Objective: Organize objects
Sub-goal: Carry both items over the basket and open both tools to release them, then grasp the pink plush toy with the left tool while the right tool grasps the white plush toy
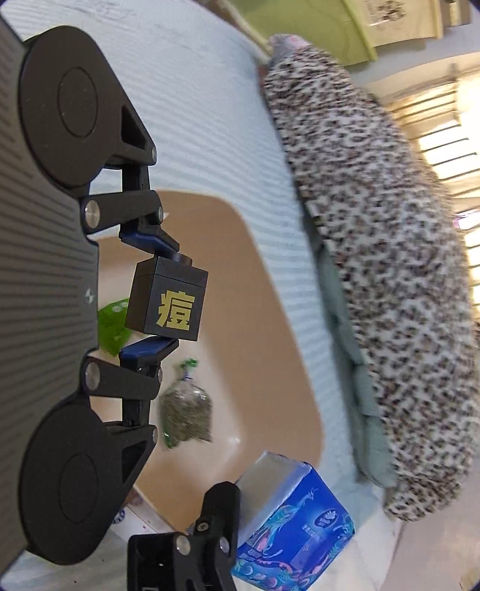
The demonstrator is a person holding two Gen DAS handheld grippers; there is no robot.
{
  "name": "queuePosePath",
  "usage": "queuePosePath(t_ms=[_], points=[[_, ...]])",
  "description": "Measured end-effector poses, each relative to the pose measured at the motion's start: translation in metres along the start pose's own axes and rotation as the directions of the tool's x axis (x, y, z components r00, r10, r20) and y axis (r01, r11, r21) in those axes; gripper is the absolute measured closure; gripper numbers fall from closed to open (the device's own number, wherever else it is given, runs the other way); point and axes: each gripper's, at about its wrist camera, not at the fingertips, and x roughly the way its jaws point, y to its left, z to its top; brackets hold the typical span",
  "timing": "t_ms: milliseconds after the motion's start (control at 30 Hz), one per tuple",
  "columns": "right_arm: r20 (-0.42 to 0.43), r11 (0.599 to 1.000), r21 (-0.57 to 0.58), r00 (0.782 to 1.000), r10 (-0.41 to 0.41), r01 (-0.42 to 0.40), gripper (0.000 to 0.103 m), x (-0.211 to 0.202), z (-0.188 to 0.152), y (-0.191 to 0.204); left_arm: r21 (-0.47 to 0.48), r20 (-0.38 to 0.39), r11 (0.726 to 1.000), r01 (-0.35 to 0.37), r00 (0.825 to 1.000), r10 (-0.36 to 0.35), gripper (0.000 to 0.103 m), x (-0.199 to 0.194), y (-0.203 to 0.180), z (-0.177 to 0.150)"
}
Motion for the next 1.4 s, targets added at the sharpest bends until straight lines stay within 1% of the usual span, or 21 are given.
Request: queuePosePath(t_ms=[100,167,233,300,367,433,533,600,667,733,900,1033,1133,1267,1400], points=[[-0.041,0.999,-0.049,0.999,-0.021,0.019,0.01,0.017,-0.006,0.006,-0.021,-0.034,1.0,-0.001,0.999,0.0,0.053,0.009,0.002,-0.005],[-0.05,0.997,-0.069,0.998,-0.036,0.033,0.01,0.023,-0.013,0.009,-0.059,-0.059,0.998,0.021,0.998,-0.025,0.053,0.012,0.007,-0.009],[-0.066,0.999,-0.046,0.997,-0.03,0.027,0.01,0.027,-0.017,0.007,-0.095,-0.08,0.995,0.033,0.996,-0.04,0.052,0.013,0.011,-0.009],[-0.078,1.0,-0.002,0.997,-0.009,0.009,0.01,0.029,-0.018,0.002,-0.09,-0.075,0.996,0.027,0.997,-0.034,0.049,0.009,0.013,-0.008],[-0.081,1.0,-0.001,0.997,0.002,-0.002,0.008,0.029,-0.016,0.001,-0.081,-0.055,0.997,0.018,0.998,-0.023,0.032,0.002,0.014,-0.006],[-0.063,1.0,-0.02,0.998,-0.01,0.009,0.006,0.023,-0.016,0.002,-0.082,-0.029,0.997,0.013,0.999,-0.016,0.024,-0.007,0.015,-0.003],[-0.027,0.999,-0.033,1.0,-0.014,0.013,0.005,0.011,-0.014,0.001,-0.085,-0.011,0.996,0.029,0.999,-0.031,0.015,-0.022,0.017,0.0],[-0.011,1.0,-0.023,1.0,-0.008,0.008,0.004,0.001,-0.014,-0.002,-0.084,0.008,0.996,0.032,0.999,-0.031,0.013,-0.034,0.018,0.0],[-0.008,1.0,-0.007,1.0,-0.003,0.003,0.003,-0.011,-0.014,-0.005,-0.085,0.023,0.996,0.029,0.999,-0.027,0.008,-0.044,0.018,-0.001],[-0.016,1.0,0.004,1.0,0.006,-0.006,0.003,-0.022,-0.018,-0.009,-0.093,0.034,0.995,0.04,0.999,-0.037,0.007,-0.053,0.019,-0.005],[-0.04,0.999,0.034,0.999,0.01,-0.008,0.003,-0.047,-0.034,-0.017,-0.119,0.024,0.991,0.069,0.997,-0.067,0.007,-0.07,0.021,-0.017],[-0.069,0.998,0.06,0.998,0.008,-0.004,0.003,-0.059,-0.054,-0.023,-0.134,-0.002,0.988,0.076,0.997,-0.076,0.006,-0.074,0.021,-0.03],[-0.096,0.998,0.061,0.995,0.001,0.005,0.003,-0.062,-0.07,-0.024,-0.129,-0.036,0.989,0.071,0.996,-0.076,0.006,-0.071,0.018,-0.042],[-0.14,0.998,0.056,0.99,-0.007,0.015,0.003,-0.058,-0.089,-0.025,-0.137,-0.077,0.986,0.094,0.991,-0.106,0.006,-0.066,0.01,-0.058],[-0.172,0.998,0.07,0.985,0.0,0.012,0.003,-0.051,-0.102,-0.025,-0.107,-0.109,0.988,0.113,0.986,-0.125,0.006,-0.058,-0.005,-0.072]])
